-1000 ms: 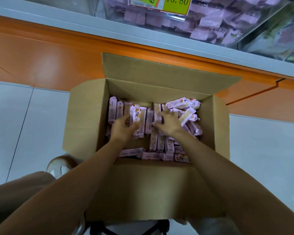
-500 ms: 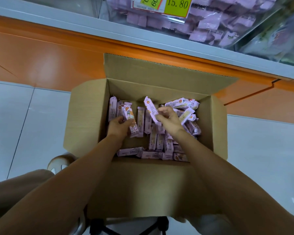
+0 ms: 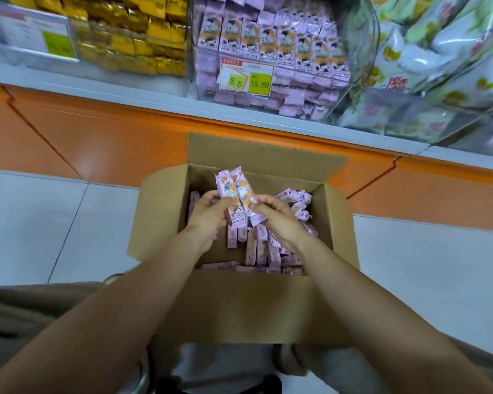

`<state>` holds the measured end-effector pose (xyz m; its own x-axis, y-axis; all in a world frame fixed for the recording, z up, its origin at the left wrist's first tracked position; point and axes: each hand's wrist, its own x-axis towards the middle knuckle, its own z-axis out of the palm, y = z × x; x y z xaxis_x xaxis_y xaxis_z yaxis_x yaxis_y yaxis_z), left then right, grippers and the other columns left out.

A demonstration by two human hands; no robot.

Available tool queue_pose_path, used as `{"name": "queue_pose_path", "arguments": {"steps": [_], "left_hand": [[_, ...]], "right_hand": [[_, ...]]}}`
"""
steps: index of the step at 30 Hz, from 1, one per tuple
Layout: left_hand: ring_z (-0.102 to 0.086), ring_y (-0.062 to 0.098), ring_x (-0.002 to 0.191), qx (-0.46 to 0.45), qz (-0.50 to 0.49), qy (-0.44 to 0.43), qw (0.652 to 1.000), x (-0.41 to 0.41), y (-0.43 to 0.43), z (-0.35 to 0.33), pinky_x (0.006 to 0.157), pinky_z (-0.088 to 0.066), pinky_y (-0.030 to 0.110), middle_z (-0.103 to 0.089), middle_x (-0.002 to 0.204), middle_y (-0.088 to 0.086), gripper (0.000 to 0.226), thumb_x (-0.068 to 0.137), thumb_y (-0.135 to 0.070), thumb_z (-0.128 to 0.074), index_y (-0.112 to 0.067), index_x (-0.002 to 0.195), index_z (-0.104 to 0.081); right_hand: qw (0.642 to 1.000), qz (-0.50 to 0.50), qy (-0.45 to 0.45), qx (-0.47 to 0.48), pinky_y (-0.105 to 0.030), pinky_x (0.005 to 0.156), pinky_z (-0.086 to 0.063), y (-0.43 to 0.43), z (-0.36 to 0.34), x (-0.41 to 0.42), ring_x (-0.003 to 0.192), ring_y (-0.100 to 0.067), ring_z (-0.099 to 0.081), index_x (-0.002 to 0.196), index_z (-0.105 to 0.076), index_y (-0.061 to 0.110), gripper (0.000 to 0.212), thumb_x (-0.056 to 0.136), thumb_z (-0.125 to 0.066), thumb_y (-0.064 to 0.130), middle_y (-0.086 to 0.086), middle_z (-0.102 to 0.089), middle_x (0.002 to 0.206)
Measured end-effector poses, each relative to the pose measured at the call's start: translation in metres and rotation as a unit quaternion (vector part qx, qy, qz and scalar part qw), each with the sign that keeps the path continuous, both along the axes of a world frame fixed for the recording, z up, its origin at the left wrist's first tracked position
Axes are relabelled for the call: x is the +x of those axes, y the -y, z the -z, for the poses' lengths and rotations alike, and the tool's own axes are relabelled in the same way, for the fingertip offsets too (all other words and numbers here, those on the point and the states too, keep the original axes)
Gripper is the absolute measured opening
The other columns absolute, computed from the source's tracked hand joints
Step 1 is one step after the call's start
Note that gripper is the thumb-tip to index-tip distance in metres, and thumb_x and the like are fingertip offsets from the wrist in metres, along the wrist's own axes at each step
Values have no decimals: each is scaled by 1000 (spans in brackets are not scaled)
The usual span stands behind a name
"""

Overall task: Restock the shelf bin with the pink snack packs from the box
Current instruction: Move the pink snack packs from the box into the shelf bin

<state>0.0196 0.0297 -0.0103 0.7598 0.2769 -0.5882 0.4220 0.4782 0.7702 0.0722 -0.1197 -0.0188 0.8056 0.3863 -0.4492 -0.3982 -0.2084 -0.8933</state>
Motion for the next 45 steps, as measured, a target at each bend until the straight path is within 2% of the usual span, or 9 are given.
{"name": "queue_pose_path", "arguments": {"steps": [12,15,23,27,29,32,35,39,45], "left_hand": [[-69,21,82,21,34,78,996,-34,9,-85,57,-56,20,-70,108,15,32,85,-9,-71,-2,116,-63],[-70,26,82,-5,29,81,996,-38,9,-108,57,-58,25,-71,104,16,31,83,-6,-72,-2,112,-65],[-64,9,51,-46,-47,121,991,-20,14,-171,41,-46,16,-70,82,8,20,78,-1,-76,-3,95,-66],[-64,16,63,39,-43,189,980,5,14,-198,59,-55,25,-67,70,4,22,83,-24,-74,-3,86,-68],[-65,22,86,246,-11,250,936,22,1,-205,78,-53,36,-70,87,4,35,84,-40,-63,-8,95,-70],[-51,27,122,625,-18,293,723,49,-30,-204,100,-39,40,-62,124,6,34,90,-33,-54,-15,117,-65],[-17,31,147,771,106,250,576,73,-59,-203,120,-9,46,-34,154,10,48,97,-37,-42,-15,140,-46],[-4,31,149,832,225,169,478,96,-79,-172,117,17,46,-16,160,13,64,98,-49,-7,-18,153,-20],[-36,35,139,827,148,257,477,107,-82,-149,120,-2,49,-46,146,14,58,95,-40,-29,-10,141,-47]], "right_hand": [[970,-22,238,-39,-18,68,-52,6,-89,-37,90,-16,-57,115,-64,8,24,92,-63,13,-17,-59,110],[943,-9,325,-65,-37,75,-57,3,-108,-45,87,-21,-59,117,-64,13,27,91,-64,13,-14,-54,104],[844,17,511,-159,-27,81,-46,-13,-161,-48,94,-15,-55,123,-55,23,57,73,-77,39,9,-52,106],[838,65,520,-152,-23,79,-45,-23,-199,-16,93,-11,-54,118,-57,20,50,74,-76,35,9,-53,106],[842,106,504,-160,-25,81,-46,-27,-218,10,95,-12,-54,117,-58,17,48,76,-76,35,6,-56,107],[838,156,486,-190,-32,85,-46,-32,-244,54,102,-16,-55,117,-58,14,47,78,-73,35,2,-58,113],[844,171,440,-257,-31,82,-43,-41,-255,107,102,-20,-56,117,-55,12,51,77,-70,42,-2,-59,113],[820,166,418,-355,-32,77,-42,-68,-262,172,99,-31,-60,116,-54,6,60,77,-67,49,-12,-64,106],[817,151,363,-422,-39,82,-48,-95,-246,233,101,-36,-63,100,-64,-5,66,85,-59,58,-24,-65,106]]}}
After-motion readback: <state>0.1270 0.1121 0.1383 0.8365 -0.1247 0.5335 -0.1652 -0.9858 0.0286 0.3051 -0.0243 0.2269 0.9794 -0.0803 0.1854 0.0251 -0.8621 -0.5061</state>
